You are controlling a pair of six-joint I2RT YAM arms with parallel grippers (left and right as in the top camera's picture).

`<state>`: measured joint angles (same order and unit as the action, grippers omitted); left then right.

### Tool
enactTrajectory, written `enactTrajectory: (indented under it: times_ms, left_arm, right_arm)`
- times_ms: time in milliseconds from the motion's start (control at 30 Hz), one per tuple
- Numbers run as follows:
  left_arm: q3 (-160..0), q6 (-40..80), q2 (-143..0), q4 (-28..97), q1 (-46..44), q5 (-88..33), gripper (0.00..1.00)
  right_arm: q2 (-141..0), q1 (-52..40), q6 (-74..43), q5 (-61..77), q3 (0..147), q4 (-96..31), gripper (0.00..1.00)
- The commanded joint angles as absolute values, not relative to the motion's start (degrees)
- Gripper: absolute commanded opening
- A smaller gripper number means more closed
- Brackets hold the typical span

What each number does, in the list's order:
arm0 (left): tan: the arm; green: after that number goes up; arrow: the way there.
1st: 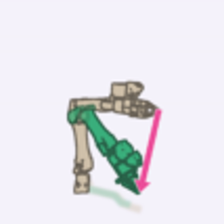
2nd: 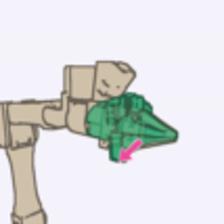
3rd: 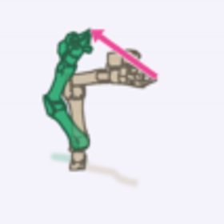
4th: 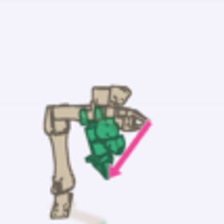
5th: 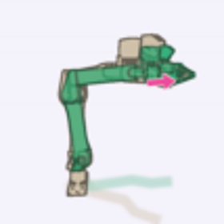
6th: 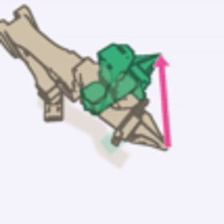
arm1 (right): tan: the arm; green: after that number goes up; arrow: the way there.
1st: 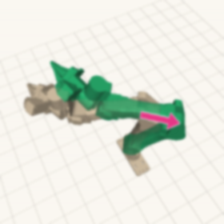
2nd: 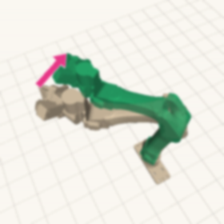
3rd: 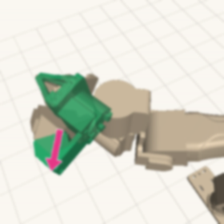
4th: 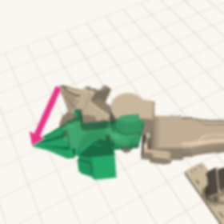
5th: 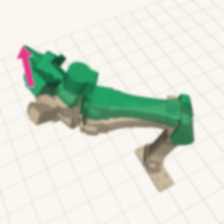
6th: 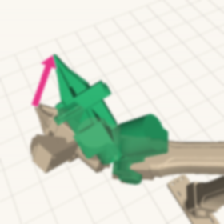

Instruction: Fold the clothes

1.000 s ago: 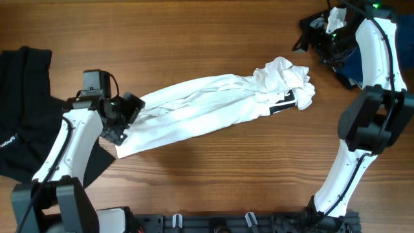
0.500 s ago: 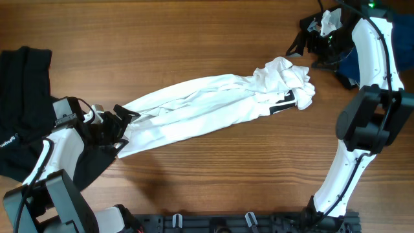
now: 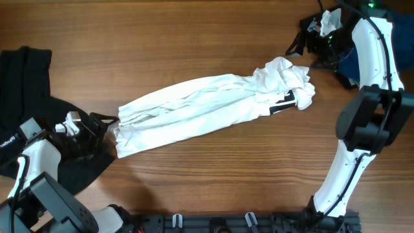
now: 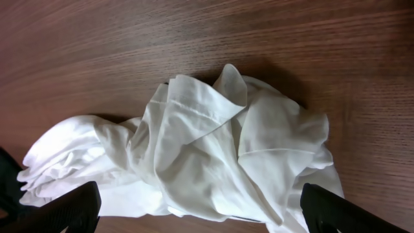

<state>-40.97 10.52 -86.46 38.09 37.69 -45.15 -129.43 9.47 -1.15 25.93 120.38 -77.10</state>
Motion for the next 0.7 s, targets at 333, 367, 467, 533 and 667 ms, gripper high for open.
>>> enactTrajectory:
  times_ms: [333,367,467,533,667]
  left_arm:
    - [-40.3,6.2,-106.9,25.6,31.5,-53.1,1.0]
    - [-40.3,6.2,-108.3,23.9,30.6,-54.5,1.0]
    - [-40.3,6.2,-111.4,19.4,27.0,-58.9,0.99]
    - [-40.3,6.7,-112.0,17.5,24.2,-59.2,0.83]
    - [-40.3,7.6,-112.0,16.8,22.0,-59.2,0.14]
  right_arm:
    - [-128.0,9.4,-0.2,29.7,121.6,-77.1,1.0]
    - [-128.0,9.4,-0.2,29.9,121.6,-77.1,1.0]
    - [-128.0,9.4,-0.2,30.1,121.6,-77.3,1.0]
    - [-128.0,9.4,-0.6,30.1,121.6,-77.3,1.0]
    - [-128.0,9.4,-0.6,30.1,121.6,-77.3,1.0]
